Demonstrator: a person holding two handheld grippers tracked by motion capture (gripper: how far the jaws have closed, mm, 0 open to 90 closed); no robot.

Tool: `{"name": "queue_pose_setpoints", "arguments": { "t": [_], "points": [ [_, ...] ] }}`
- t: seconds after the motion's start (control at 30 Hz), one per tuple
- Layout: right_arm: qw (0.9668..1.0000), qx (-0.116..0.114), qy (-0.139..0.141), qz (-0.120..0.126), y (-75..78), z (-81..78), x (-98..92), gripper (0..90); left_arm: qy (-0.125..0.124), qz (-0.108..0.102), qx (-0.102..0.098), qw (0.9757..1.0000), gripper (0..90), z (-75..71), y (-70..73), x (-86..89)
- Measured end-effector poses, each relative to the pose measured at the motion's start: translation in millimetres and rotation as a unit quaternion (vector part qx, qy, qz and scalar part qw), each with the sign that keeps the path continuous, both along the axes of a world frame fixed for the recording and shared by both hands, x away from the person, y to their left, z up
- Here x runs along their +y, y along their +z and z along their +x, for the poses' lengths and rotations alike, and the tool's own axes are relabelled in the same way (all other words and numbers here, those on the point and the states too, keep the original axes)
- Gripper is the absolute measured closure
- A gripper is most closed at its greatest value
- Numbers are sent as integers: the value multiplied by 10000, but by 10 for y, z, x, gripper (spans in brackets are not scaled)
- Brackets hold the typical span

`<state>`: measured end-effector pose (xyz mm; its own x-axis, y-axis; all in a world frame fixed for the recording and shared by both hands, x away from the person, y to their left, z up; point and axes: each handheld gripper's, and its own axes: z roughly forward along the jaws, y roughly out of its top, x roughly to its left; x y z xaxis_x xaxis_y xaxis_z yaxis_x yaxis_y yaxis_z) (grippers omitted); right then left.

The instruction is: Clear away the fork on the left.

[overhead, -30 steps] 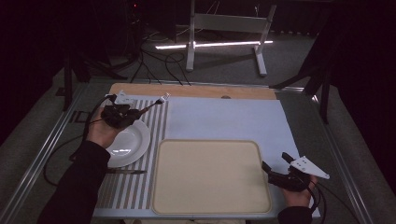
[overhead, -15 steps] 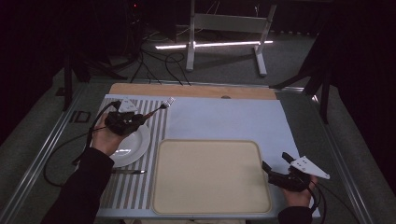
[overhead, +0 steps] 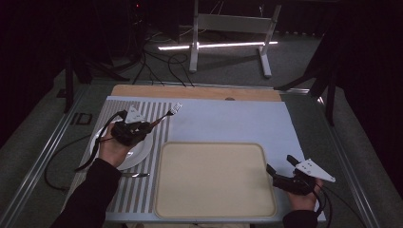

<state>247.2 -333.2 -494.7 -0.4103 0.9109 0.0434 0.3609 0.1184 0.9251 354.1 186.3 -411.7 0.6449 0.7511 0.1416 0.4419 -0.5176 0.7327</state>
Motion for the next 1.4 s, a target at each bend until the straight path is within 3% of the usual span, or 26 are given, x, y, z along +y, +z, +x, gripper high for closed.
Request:
{"name": "queue_pose_setpoints", "arguments": {
  "t": [0.67,1.4],
  "points": [
    [10000,10,3,-17,-4,7,4,88,300,29,-104,9995,770,-218,-159,-128],
    [10000,5,18,-20,1,2,7,88,592,-177,-48,9981,770,-441,-324,-203]
  ]
}}
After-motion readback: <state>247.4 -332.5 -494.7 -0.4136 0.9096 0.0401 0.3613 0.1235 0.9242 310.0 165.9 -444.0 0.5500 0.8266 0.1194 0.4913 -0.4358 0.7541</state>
